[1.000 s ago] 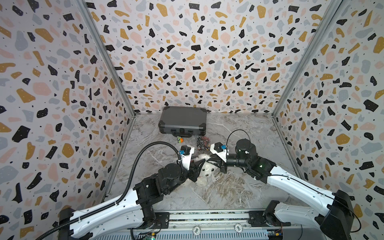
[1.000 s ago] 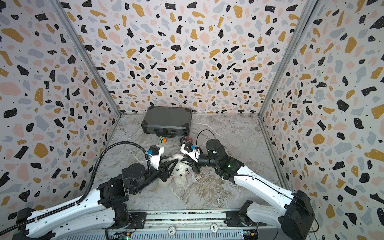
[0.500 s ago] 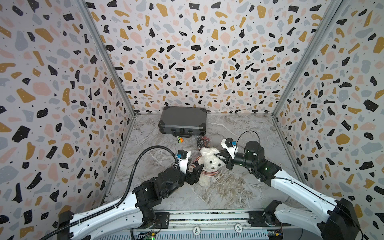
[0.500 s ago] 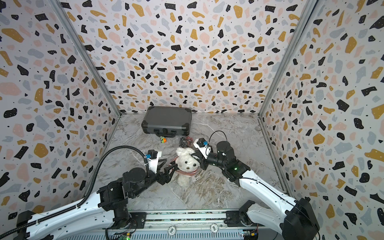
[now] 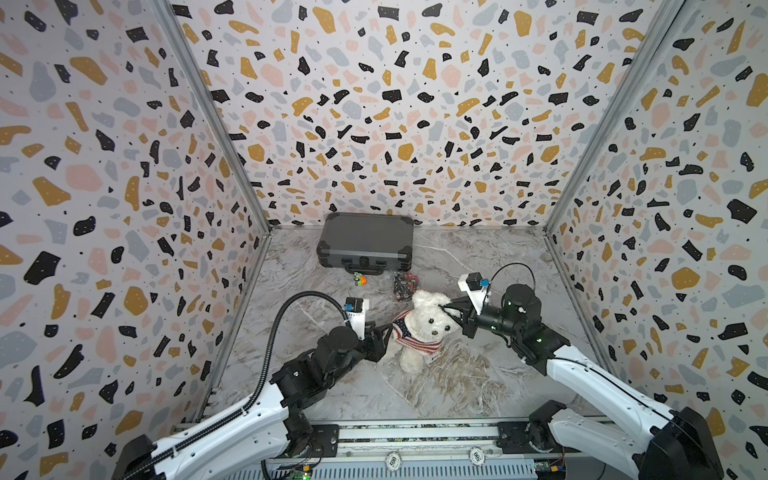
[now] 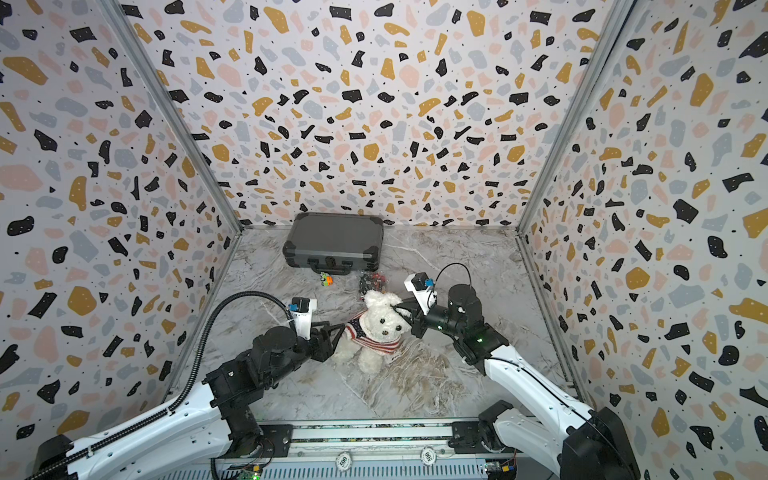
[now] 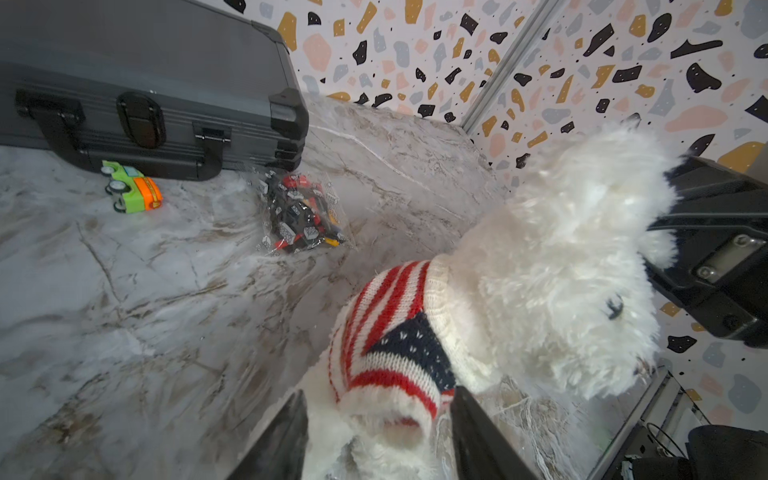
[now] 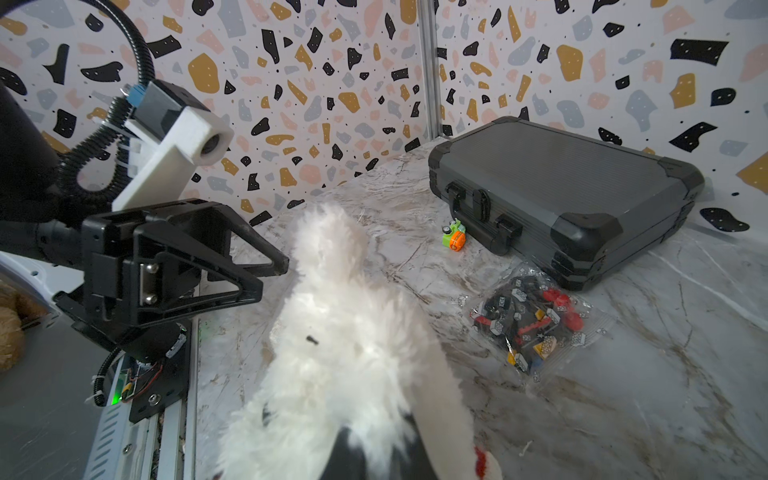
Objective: Dress the teddy bear
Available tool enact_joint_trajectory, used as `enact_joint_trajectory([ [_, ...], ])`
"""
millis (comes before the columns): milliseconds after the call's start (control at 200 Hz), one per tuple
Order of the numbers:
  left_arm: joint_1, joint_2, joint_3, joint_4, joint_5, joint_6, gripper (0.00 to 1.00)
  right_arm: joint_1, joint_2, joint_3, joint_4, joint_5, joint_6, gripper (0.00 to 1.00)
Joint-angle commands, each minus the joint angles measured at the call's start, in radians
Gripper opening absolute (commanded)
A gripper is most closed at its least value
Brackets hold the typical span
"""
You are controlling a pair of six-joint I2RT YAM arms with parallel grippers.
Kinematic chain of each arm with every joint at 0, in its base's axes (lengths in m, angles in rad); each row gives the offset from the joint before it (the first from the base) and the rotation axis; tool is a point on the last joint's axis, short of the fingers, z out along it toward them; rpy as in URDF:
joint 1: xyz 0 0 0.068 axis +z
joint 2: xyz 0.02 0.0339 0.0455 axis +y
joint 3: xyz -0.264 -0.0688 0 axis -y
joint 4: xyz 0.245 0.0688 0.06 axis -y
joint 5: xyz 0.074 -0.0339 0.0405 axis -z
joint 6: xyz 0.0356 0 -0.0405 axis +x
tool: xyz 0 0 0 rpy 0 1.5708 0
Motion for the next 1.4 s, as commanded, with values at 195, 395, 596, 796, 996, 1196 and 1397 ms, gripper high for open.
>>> enact_joint_trajectory([
  [195,0.006,-0.066,-0.101,0.083,0.129,-0.032,0.3,-0.062,0.016,-0.014,0.113,-0.111,0.071,0.0],
  [395,0.007,-0.011,-0.113,0.162,0.145,-0.021,0.24,-0.063,0.032,-0.003,0.101,-0.121,0.06,0.0],
  [596,0.009,0.066,-0.088,0.201,0.13,-0.002,0.17,-0.063,0.026,-0.012,0.101,-0.127,0.059,0.0],
  [796,0.014,0.076,-0.085,0.231,0.109,-0.002,0.18,-0.063,0.025,-0.01,0.102,-0.138,0.056,0.0],
  [996,0.032,0.086,-0.088,0.254,0.11,-0.006,0.17,-0.062,0.024,-0.012,0.103,-0.152,0.056,0.0],
  [1196,0.033,0.11,-0.076,0.281,0.123,0.01,0.2,-0.062,0.016,-0.016,0.105,-0.159,0.057,0.0],
  [1397,0.035,0.156,-0.065,0.322,0.138,0.024,0.28,-0.062,0.018,-0.018,0.114,-0.165,0.063,0.0],
])
